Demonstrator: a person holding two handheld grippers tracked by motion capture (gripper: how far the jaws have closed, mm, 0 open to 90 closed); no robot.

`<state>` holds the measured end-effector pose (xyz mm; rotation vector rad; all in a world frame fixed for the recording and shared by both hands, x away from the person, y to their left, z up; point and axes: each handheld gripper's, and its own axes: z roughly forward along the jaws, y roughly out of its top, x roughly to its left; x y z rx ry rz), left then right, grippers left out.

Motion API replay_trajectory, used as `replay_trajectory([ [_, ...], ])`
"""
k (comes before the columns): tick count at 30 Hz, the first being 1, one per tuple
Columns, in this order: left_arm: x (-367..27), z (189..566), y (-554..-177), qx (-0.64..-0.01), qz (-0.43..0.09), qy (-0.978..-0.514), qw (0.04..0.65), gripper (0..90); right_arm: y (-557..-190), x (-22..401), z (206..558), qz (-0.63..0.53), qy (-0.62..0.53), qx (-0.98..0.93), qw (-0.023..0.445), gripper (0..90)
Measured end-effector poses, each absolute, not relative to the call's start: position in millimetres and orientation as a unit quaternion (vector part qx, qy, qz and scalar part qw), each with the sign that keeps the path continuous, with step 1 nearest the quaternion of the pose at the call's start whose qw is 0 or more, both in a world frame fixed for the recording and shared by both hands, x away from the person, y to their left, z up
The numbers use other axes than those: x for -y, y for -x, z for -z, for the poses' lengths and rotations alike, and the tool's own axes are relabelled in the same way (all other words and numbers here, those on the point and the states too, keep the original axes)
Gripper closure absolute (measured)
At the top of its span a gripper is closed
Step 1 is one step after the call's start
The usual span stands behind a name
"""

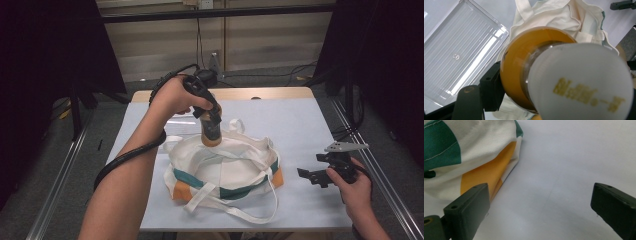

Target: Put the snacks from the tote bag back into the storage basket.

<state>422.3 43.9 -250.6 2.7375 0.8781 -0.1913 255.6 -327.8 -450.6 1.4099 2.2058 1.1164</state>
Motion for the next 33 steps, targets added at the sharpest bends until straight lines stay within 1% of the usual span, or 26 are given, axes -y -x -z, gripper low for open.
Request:
replay_trajectory([
  [33,-45,246,-440,-0.308,0.056,-0.941,0.131,30.0,-256,328,451,-0.386,-0.489,-0.769,0.145,2.1],
])
